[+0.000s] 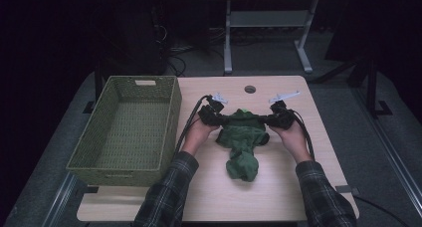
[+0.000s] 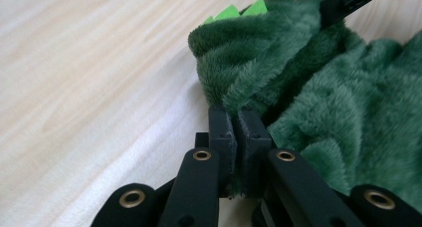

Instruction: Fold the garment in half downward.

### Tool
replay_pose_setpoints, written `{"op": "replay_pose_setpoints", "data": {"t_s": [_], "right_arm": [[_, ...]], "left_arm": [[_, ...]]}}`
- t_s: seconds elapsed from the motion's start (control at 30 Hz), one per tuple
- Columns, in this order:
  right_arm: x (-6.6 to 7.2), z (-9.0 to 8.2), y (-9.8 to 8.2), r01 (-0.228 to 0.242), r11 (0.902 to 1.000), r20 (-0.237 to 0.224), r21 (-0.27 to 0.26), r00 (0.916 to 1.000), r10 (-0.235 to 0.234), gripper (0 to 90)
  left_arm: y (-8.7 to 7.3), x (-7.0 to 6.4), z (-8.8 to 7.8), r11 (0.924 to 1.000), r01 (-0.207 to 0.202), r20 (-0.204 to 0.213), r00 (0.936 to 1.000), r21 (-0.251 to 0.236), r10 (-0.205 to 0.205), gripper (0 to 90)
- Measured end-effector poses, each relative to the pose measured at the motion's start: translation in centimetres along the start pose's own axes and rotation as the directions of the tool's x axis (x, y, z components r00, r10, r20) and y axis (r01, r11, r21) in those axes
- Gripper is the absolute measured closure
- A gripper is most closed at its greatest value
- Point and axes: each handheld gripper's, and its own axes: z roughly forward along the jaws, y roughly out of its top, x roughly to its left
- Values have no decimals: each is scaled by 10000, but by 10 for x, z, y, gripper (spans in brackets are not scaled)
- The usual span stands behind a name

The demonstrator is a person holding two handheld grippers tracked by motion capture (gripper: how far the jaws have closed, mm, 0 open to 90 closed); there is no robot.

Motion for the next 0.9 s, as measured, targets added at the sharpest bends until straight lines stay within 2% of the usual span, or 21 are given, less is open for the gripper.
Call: {"op": "replay_pose_setpoints", "data": {"t_s": [0.1, 0.2, 0.27, 0.3, 0.4, 0.5, 0.7, 0.77, 0.9], "right_arm": [[0, -4, 4, 4, 10000, -27, 68, 10000, -4, 886], [4, -13, 14, 176, 9997, 39, -179, 9998, -175, 888], [6, -18, 21, 262, 9995, -14, -162, 9997, -262, 888], [10, -24, 27, 429, 9985, 38, -335, 9991, -428, 888], [17, -32, 30, 599, 9968, -75, -522, 9981, -604, 888], [21, -35, 29, 773, 9950, -125, -634, 9969, -782, 888], [38, -48, 16, 1208, 9885, -320, -916, 9918, -1241, 888], [40, -50, 15, 1222, 9875, -362, -991, 9913, -1263, 888], [49, -59, 8, 1383, 9833, -461, -1184, 9884, -1446, 887]], "left_arm": [[7, -3, -7, 9996, 100, -28, 9999, -255, -101, 864], [13, -5, -15, 9991, 24, -85, 10000, -413, -27, 865], [17, -7, -21, 9986, 6, -71, 10000, -534, -10, 865], [19, -8, -25, 9982, -11, -91, 10000, -601, 6, 865], [21, -14, -36, 9974, -150, -92, 9999, -709, 143, 865], [18, -22, -42, 9964, -215, -94, 9997, -826, 208, 864], [6, -36, -53, 9949, -199, -7, 9998, -985, 199, 863], [4, -42, -56, 9956, -448, -39, 9990, -820, 447, 861], [-1, -49, -61, 9953, -433, 192, 9988, -869, 452, 859]]}}
